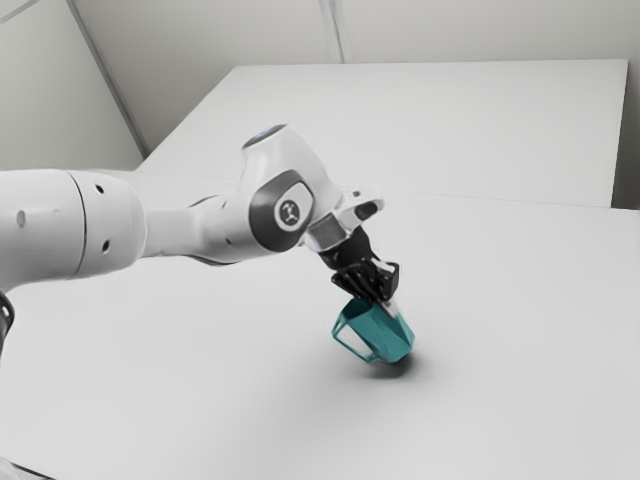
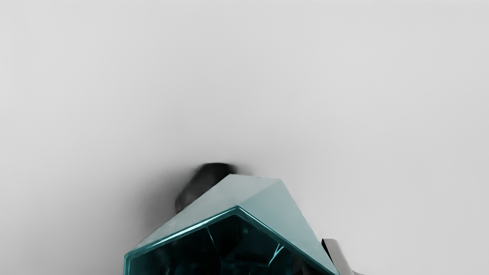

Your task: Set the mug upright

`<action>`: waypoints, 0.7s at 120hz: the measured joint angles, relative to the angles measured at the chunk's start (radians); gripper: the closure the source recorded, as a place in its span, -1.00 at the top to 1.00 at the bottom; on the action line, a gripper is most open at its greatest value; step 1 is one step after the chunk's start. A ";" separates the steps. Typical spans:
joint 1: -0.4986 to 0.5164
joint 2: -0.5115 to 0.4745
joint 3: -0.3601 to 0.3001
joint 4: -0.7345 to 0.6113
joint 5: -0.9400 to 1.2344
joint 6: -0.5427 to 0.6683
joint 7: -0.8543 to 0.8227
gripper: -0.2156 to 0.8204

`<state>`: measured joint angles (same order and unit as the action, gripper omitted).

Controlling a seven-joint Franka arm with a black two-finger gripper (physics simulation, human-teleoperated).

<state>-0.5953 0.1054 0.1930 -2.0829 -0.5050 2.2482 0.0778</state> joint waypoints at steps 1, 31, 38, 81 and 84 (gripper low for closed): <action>0.004 -0.002 0.000 -0.001 0.009 -0.002 -0.002 -0.93; 0.118 -0.031 0.002 -0.005 0.268 -0.081 -0.060 -0.93; 0.150 -0.030 0.002 -0.003 0.319 -0.097 -0.070 -0.93; 0.253 0.043 -0.006 0.064 0.516 -0.082 -0.113 -0.93; 0.263 0.055 -0.009 0.067 0.523 -0.073 -0.113 -0.93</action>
<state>-0.3324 0.1601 0.1840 -2.0160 0.0178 2.1755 -0.0351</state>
